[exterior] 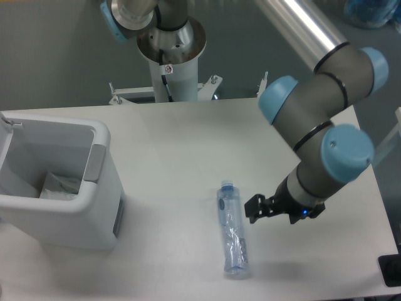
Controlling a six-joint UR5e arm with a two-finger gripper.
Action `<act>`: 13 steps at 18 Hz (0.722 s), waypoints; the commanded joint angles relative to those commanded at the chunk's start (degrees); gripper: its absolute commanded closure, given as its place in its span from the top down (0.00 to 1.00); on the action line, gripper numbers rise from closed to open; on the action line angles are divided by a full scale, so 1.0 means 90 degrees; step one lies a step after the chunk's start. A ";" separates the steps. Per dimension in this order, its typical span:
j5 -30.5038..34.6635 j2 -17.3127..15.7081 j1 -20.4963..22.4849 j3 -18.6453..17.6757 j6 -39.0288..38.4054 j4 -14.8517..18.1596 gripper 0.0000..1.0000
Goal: Place the trash in the trash can
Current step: 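Lower the gripper around the bottle and close on it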
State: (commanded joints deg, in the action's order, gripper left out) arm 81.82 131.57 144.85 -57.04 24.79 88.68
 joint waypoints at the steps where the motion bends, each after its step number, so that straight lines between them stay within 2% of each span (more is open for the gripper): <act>1: 0.0049 0.0088 -0.0078 0.0049 -0.0078 0.0000 1.00; 8: 0.0322 0.0645 -0.0342 0.0391 -0.0431 -0.0039 1.00; 13: 0.0352 0.0762 -0.0430 0.0391 -0.0431 -0.0059 1.00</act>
State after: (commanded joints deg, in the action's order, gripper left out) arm 84.99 138.43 140.98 -53.53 20.92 88.15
